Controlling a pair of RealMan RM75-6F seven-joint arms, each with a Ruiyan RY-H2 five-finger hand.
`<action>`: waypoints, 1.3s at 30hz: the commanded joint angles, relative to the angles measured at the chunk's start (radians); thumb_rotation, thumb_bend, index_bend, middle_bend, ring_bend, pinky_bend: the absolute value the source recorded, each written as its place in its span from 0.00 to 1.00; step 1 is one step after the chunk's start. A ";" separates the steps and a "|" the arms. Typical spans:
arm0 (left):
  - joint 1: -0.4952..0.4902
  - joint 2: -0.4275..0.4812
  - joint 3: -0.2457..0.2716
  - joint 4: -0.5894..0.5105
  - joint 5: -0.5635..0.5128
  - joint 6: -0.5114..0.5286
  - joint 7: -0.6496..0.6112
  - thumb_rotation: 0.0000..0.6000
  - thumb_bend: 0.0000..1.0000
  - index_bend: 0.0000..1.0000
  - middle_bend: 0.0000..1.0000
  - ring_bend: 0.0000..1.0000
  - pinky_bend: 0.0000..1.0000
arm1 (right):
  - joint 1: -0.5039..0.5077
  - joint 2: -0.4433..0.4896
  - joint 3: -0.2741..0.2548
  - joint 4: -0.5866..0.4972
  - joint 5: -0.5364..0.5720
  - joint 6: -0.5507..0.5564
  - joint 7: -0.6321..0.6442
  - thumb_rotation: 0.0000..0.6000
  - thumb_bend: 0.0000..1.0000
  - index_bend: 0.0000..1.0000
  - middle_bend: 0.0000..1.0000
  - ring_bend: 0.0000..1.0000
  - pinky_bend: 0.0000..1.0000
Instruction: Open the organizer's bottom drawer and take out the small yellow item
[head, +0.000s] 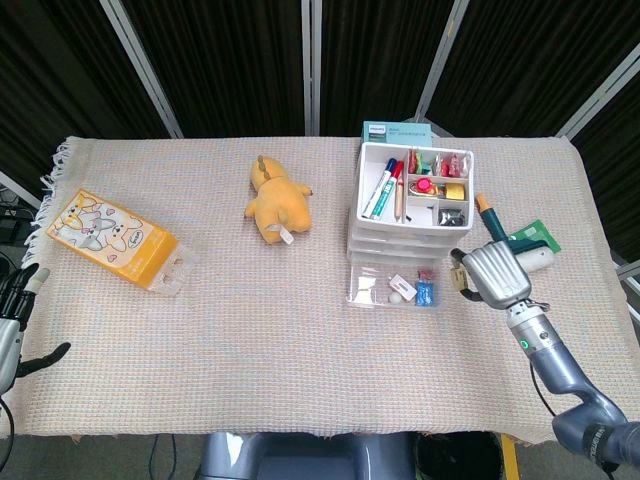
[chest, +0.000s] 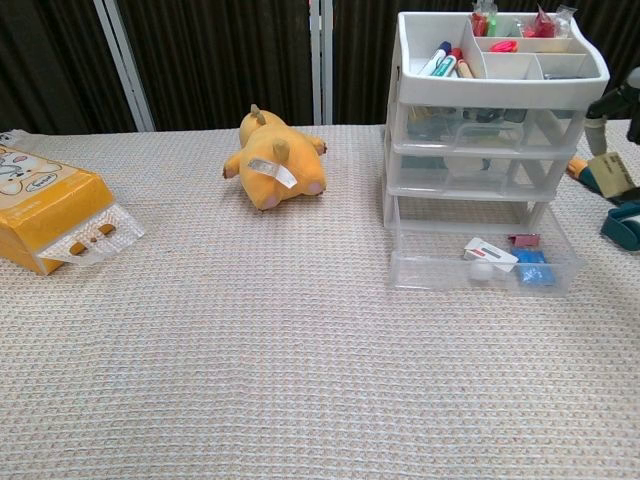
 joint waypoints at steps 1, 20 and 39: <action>0.003 0.003 0.003 -0.003 0.009 0.006 -0.005 1.00 0.02 0.00 0.00 0.00 0.00 | -0.039 0.017 -0.023 0.016 0.005 0.013 0.044 1.00 0.11 0.59 1.00 0.98 0.71; 0.002 0.003 0.003 0.000 0.008 -0.001 -0.012 1.00 0.02 0.00 0.00 0.00 0.00 | -0.142 -0.131 -0.085 0.339 0.050 -0.111 0.198 1.00 0.12 0.50 1.00 0.98 0.71; 0.004 -0.004 0.003 0.005 -0.001 -0.007 0.005 1.00 0.02 0.00 0.00 0.00 0.00 | -0.285 -0.147 0.016 0.318 0.064 0.179 0.345 1.00 0.08 0.20 0.50 0.53 0.44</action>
